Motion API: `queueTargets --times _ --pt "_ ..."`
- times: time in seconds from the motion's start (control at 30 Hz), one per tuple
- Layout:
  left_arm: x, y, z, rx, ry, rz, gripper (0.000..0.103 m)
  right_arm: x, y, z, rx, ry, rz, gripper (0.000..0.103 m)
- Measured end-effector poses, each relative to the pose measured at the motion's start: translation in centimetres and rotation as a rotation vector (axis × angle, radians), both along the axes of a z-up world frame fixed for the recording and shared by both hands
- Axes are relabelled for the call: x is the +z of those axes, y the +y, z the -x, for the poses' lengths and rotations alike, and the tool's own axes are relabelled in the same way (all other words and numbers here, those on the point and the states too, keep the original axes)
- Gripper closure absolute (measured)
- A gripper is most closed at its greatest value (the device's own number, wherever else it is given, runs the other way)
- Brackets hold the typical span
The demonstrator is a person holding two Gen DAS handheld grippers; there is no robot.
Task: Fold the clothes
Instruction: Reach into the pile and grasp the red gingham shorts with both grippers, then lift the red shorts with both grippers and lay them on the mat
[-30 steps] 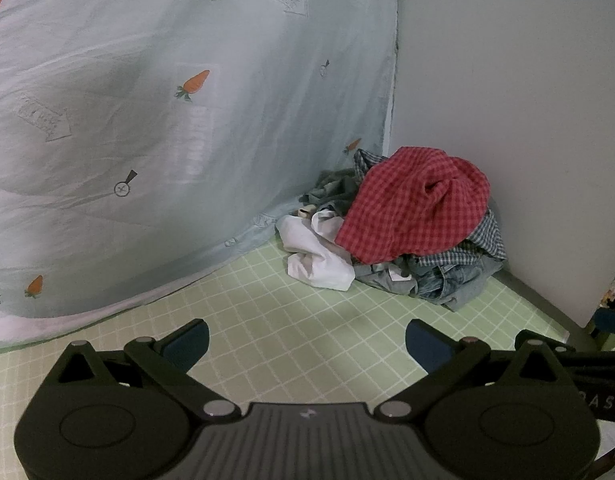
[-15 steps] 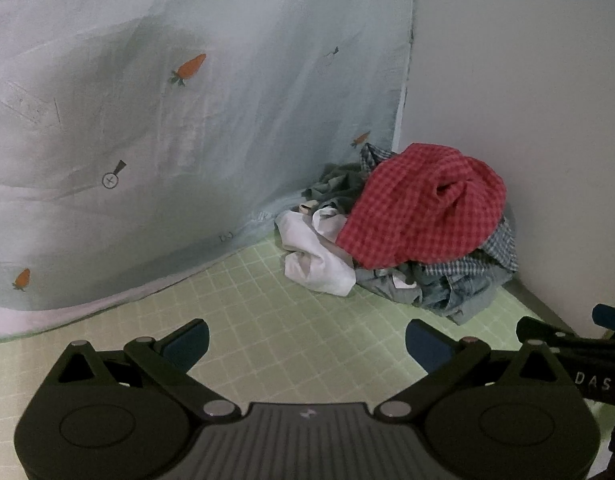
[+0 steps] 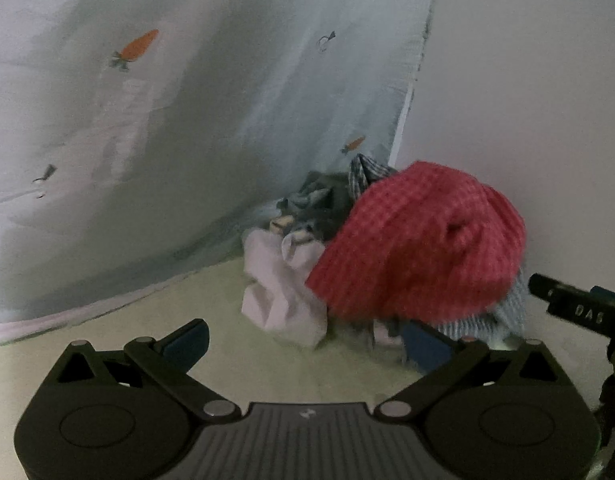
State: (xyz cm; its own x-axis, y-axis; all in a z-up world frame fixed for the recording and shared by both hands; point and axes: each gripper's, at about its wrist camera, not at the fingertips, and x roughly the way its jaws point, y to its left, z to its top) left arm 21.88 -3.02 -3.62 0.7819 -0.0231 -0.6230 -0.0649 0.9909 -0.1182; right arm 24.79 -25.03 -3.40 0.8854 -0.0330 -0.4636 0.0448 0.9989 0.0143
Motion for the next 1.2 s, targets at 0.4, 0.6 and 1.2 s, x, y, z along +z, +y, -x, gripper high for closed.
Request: queueTargets --times 0.4,0.6,1.2 --pt "-4.3 -1.9 -18.7 -0.088 0.046 0.048 0.021 -4.1 -3.5 -16.7 -0.052 0.041 -0.057 0.040" --pt "-7.2 -5.6 -23.4 -0.217 0.084 0.108 0.069 -4.6 -3.0 -16.3 -0.028 -0.005 -0.057 0.090" --pt "4.9 5.5 3.3 0.200 -0.216 0.058 0.098 6.4 3.3 2.9 0.244 -0.333 -0.027 0.100"
